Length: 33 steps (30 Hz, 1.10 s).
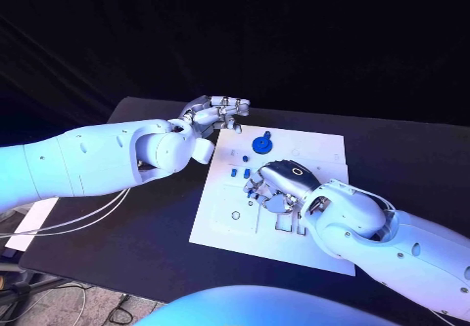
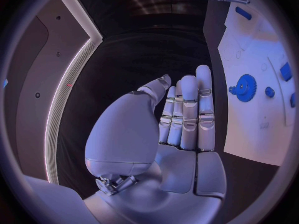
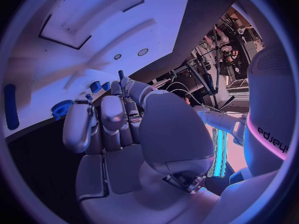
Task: Assemble the parts on the task board
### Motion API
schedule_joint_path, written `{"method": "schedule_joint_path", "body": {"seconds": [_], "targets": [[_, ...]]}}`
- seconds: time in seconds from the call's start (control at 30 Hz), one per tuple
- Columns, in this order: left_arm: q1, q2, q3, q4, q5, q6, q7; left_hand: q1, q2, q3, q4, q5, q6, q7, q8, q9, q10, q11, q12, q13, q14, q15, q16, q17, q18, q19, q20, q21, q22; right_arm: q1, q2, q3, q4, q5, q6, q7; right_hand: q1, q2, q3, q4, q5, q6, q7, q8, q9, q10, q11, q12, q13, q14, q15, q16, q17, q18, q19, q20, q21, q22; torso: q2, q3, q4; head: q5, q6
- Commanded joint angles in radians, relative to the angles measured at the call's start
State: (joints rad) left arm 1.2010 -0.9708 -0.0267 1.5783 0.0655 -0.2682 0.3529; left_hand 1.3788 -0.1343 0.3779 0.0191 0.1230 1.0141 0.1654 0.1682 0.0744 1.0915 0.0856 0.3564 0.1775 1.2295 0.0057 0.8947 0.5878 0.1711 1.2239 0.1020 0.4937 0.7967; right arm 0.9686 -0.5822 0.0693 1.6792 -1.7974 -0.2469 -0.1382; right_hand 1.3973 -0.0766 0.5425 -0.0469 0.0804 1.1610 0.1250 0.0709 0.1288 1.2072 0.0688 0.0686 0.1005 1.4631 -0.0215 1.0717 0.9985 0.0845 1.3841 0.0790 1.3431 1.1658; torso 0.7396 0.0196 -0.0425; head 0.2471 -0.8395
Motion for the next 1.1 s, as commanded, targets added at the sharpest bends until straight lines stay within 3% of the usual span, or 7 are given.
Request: {"method": "schedule_joint_path", "body": {"seconds": [0.03,0.3,0.67,1.1], "targets": [[0.000,0.004,0.000,0.002,0.000,0.014,0.008,0.000,0.008,-0.005,0.002,0.004,-0.008,0.000,0.002,-0.001,-0.006,0.003,0.003,0.001,-0.005,0.000,0.006,-0.002,0.010,0.009,0.001,-0.004,-0.001,-0.005,0.008,-0.001,-0.011,0.000,0.011,0.021,-0.005,-0.001,0.005,-0.003,0.003,-0.001,0.004,-0.003,0.002,0.008,-0.002,-0.002,-0.001,0.030,0.001,0.004,0.000,-0.002,0.007,0.001,0.001,0.000,-0.001,0.0004,-0.0012,0.007,-0.004],[0.000,0.005,0.000,0.003,-0.002,0.017,0.004,0.002,0.008,-0.006,0.000,0.004,-0.009,0.001,0.003,-0.001,-0.010,0.003,0.005,0.002,-0.006,0.000,0.007,-0.002,0.010,0.009,0.002,-0.006,-0.002,-0.010,0.006,-0.008,-0.026,0.000,0.026,0.022,-0.006,-0.001,0.005,-0.003,0.003,-0.002,0.005,-0.003,0.002,0.008,-0.002,-0.002,-0.001,0.030,0.001,0.005,0.000,-0.002,0.007,0.001,0.001,-0.001,-0.002,0.0005,-0.0030,0.014,-0.011],[0.000,0.005,0.000,0.001,-0.002,0.019,0.003,-0.001,0.008,-0.008,0.002,0.004,-0.011,0.003,0.004,-0.001,-0.013,0.005,0.008,0.002,-0.007,0.001,0.007,-0.003,0.010,0.009,0.002,-0.007,-0.003,-0.011,-0.007,-0.010,-0.021,0.000,0.037,0.022,-0.012,-0.002,0.004,-0.003,0.003,-0.002,0.006,-0.003,0.002,0.007,-0.001,-0.003,-0.002,0.029,0.002,0.006,0.000,-0.002,0.007,0.002,0.002,0.000,-0.001,0.0016,-0.0015,0.014,-0.013],[0.000,0.005,0.000,0.002,-0.002,0.024,0.000,-0.001,0.008,-0.008,0.002,0.004,-0.011,0.003,0.004,-0.001,-0.013,0.005,0.008,0.002,-0.007,0.001,0.007,-0.003,0.010,0.009,0.002,-0.007,-0.003,-0.011,0.004,-0.013,-0.031,-0.006,0.047,0.020,-0.014,-0.003,0.003,-0.003,0.003,-0.003,0.006,-0.003,0.002,0.006,0.000,-0.003,-0.002,0.029,0.003,0.006,0.000,-0.002,0.007,0.002,0.002,0.000,-0.001,0.0002,-0.0016,0.015,-0.015]]}}
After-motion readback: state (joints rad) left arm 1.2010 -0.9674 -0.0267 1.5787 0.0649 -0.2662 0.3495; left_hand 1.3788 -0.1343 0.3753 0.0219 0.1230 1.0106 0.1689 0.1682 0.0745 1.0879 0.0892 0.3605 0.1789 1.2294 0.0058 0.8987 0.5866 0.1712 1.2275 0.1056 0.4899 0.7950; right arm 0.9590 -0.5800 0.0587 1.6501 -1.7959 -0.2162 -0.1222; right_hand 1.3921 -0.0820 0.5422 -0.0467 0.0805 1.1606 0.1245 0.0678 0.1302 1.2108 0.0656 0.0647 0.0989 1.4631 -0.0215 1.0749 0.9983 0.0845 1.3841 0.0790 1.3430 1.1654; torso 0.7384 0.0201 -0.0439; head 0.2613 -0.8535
